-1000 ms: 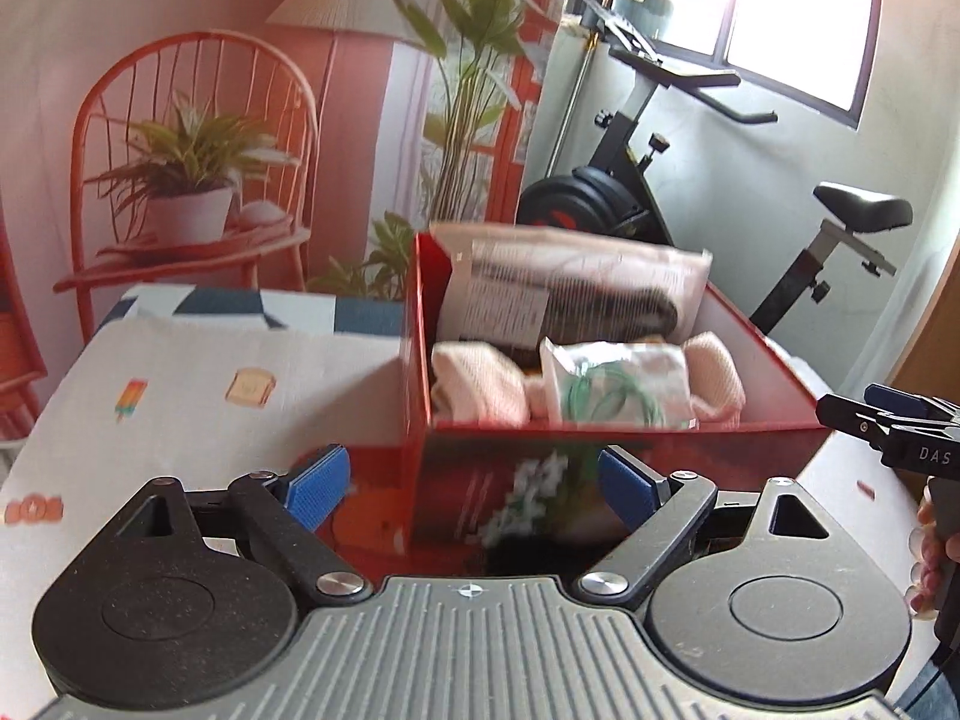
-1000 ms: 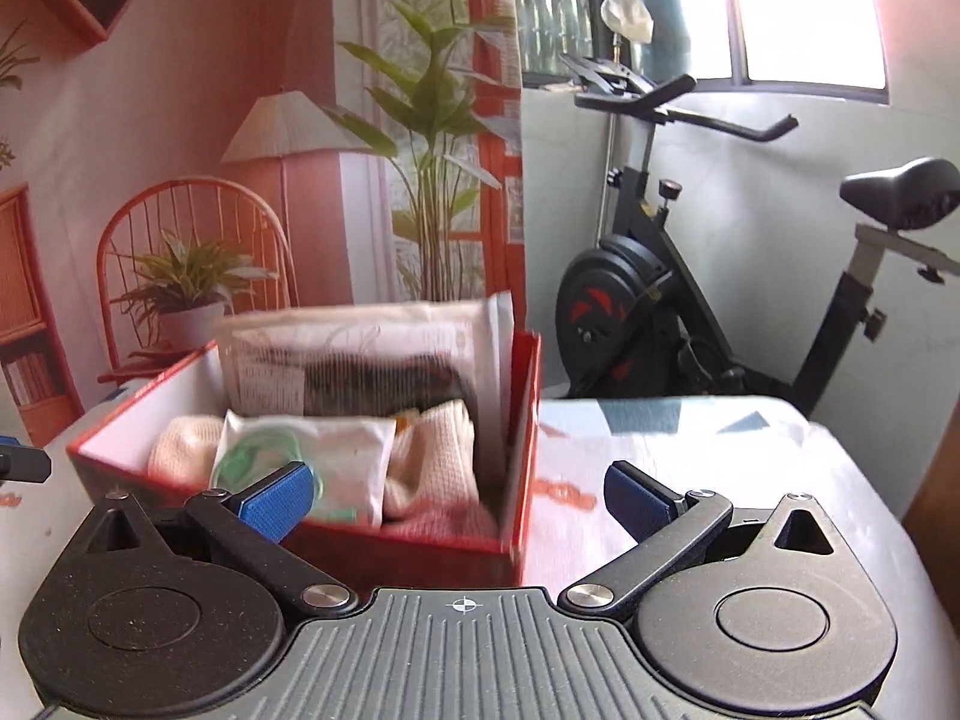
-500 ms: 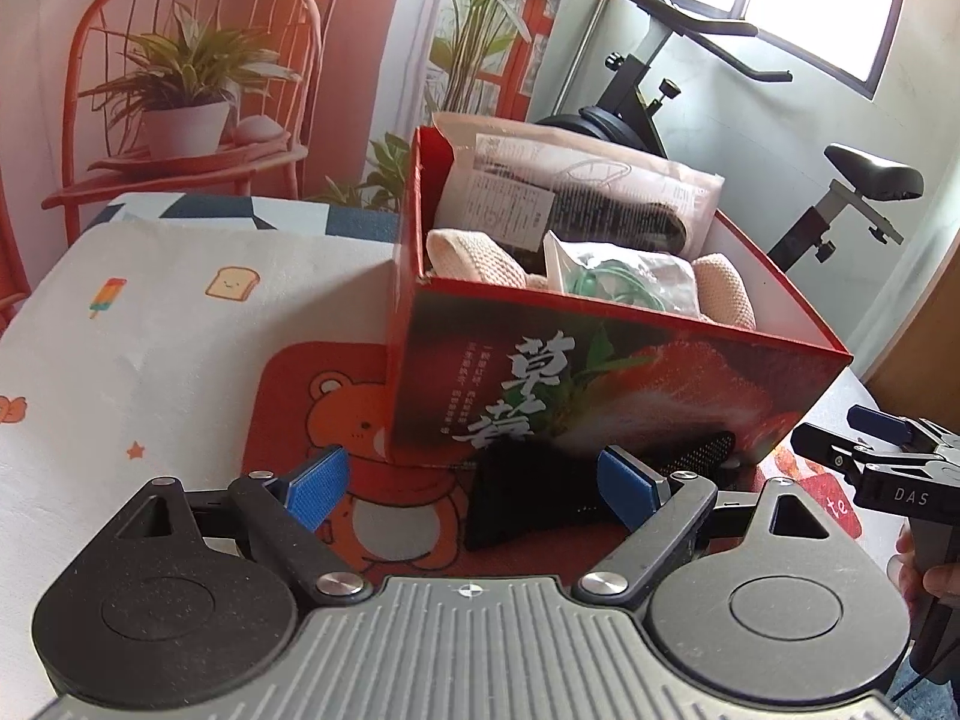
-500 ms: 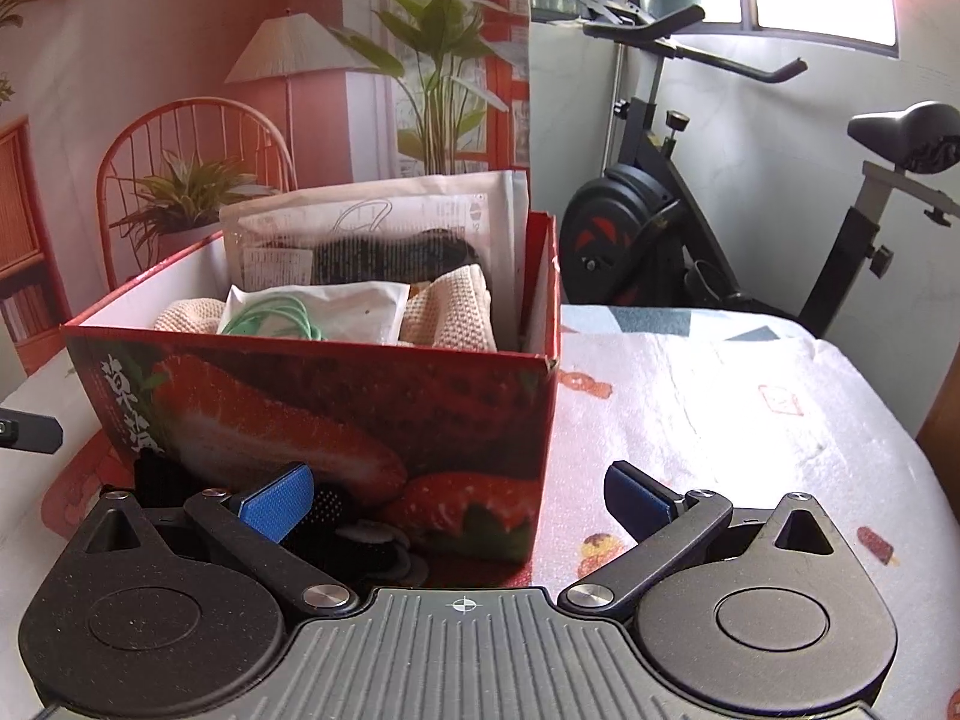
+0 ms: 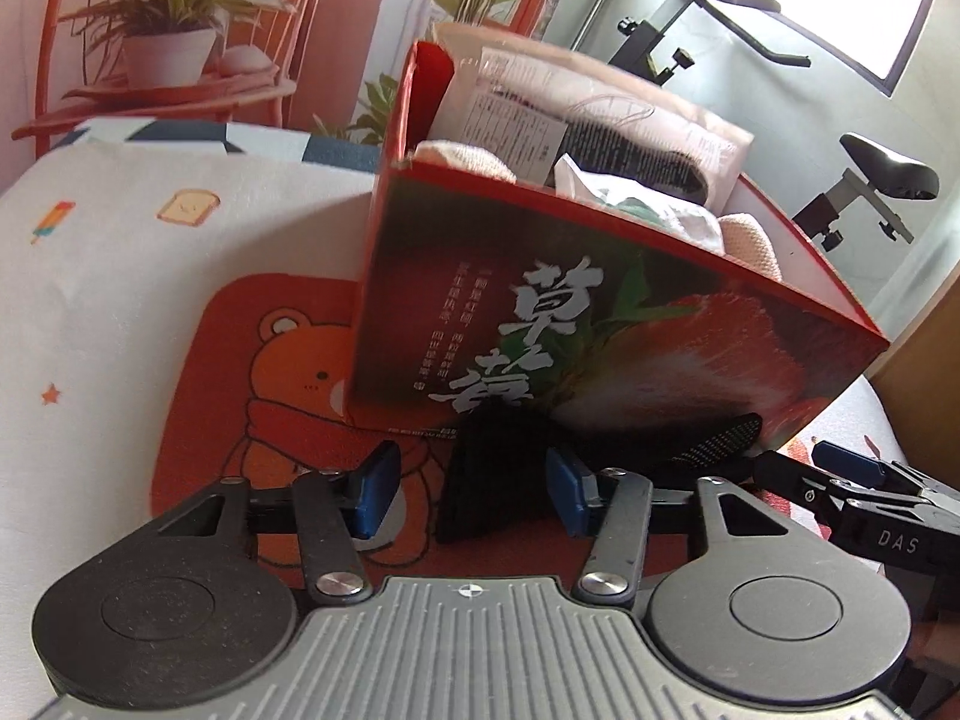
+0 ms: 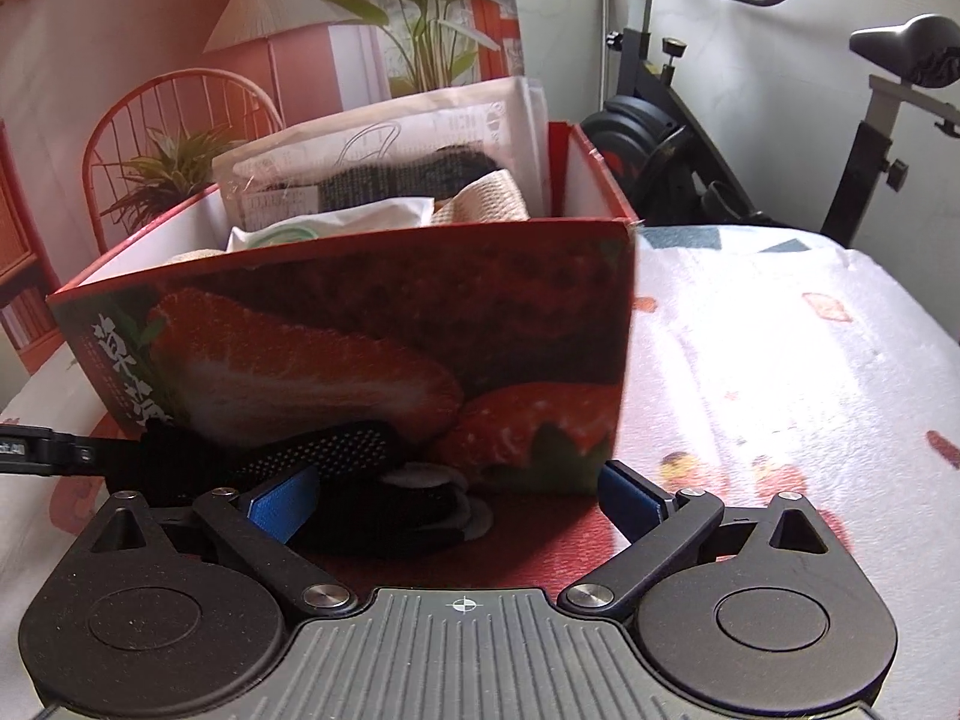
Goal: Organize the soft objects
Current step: 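Lower both tools to the black knit glove and close on it, then lift the black glove with both tools over the red box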
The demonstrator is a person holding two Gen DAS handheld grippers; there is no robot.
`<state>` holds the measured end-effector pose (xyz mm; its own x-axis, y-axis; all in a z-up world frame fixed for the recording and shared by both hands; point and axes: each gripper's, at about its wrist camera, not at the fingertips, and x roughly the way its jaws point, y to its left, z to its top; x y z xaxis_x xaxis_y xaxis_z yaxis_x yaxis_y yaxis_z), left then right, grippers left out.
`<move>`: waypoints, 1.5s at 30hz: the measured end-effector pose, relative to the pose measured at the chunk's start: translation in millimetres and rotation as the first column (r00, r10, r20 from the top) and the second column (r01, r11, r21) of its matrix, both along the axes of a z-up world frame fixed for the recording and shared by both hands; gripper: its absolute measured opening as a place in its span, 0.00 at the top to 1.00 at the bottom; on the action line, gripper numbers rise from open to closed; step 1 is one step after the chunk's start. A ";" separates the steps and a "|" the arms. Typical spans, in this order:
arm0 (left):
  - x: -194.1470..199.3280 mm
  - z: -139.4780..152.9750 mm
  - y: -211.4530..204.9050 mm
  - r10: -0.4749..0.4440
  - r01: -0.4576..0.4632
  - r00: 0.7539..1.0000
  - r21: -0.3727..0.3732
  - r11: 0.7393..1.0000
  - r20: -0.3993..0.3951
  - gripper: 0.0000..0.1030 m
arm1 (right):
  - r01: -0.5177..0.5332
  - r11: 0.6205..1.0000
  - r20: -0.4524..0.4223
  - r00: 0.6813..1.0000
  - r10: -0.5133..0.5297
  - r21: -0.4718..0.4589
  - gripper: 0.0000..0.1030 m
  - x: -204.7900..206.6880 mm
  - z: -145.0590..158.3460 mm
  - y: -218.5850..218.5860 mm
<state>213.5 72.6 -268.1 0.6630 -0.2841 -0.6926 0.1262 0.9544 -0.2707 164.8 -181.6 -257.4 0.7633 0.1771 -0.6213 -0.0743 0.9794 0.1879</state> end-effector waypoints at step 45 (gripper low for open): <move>-59.0 -18.0 -7.0 -0.039 0.039 0.999 -0.122 0.992 -0.001 0.76 | -0.096 0.970 -0.053 0.992 0.110 0.221 0.84 -48.0 -14.0 9.0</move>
<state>154.5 65.7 -286.1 0.6477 -0.3919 -0.6534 0.1615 0.9087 -0.3849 116.8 -172.6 -271.5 0.6931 0.3895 -0.6066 -0.1534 0.9019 0.4038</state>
